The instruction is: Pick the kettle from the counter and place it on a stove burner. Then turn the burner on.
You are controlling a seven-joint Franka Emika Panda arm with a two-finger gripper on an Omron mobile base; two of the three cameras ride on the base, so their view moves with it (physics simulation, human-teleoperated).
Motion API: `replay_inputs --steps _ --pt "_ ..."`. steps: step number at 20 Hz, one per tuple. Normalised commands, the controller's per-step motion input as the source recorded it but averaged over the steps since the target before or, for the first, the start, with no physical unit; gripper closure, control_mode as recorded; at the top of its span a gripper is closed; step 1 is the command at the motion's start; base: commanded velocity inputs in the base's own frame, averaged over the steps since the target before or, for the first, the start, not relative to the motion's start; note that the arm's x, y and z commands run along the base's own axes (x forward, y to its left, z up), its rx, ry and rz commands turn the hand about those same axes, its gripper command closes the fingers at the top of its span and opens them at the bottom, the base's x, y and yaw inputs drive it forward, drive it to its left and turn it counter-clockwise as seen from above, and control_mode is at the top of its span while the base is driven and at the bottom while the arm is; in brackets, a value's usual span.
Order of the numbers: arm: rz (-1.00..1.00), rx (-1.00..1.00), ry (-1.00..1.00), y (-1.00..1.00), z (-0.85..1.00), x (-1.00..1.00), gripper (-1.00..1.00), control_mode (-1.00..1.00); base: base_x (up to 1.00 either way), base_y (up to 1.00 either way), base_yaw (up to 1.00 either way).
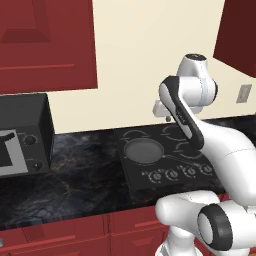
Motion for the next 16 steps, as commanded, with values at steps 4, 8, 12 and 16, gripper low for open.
replay_inputs --steps 4,8,12,16 --pt "0.0 0.0 0.0 0.0 0.0 -0.13 -1.0 -1.0 0.0 0.0 0.0" --pt "-0.07 0.0 0.0 -0.19 0.0 -0.48 -1.0 -1.0 0.0 0.0 0.0" --pt "-0.21 0.0 0.0 -0.53 -0.01 -0.66 -1.0 -1.0 0.0 0.0 0.0" --pt "-0.28 0.0 0.0 -0.68 -0.05 -0.59 -1.0 -1.0 0.0 0.0 0.0"
